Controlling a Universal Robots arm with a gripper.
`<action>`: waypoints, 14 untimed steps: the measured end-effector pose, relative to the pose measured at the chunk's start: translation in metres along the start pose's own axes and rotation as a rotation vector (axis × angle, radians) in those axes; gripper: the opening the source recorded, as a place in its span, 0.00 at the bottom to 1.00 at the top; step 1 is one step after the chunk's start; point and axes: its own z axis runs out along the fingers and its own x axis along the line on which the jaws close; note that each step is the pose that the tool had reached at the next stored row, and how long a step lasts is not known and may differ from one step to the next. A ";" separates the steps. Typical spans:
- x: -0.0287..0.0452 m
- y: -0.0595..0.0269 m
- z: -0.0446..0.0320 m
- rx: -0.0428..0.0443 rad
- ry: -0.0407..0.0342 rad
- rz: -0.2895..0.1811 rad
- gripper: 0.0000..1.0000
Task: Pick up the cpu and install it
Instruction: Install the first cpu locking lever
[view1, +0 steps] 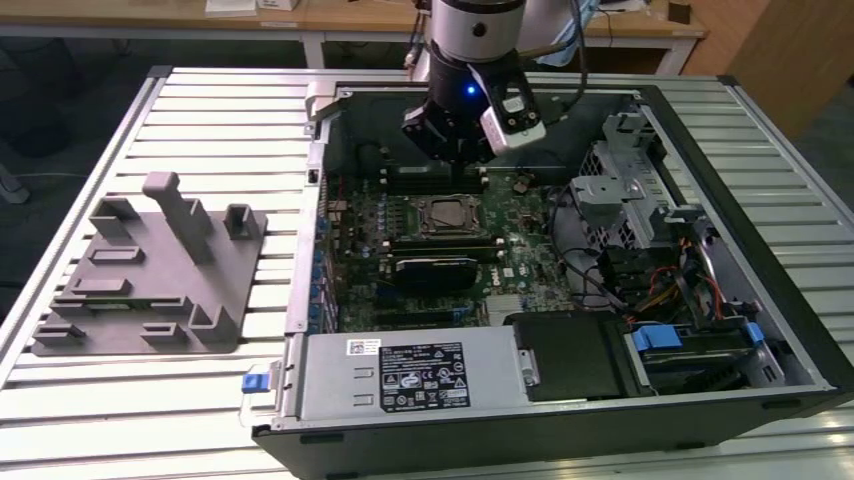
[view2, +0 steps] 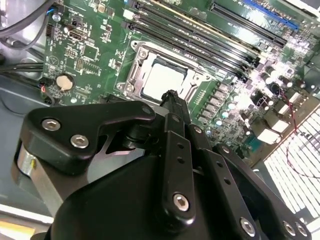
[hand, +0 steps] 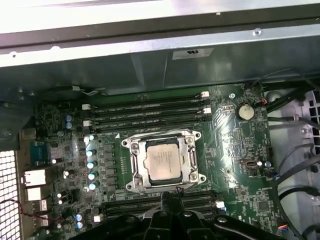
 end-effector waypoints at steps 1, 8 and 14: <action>0.0000 -0.0001 0.0018 0.0000 0.0000 0.000 0.11; 0.0004 0.0013 0.0101 0.0009 0.0000 -0.001 0.11; 0.0013 0.0035 0.0133 0.0059 -0.0008 0.000 0.11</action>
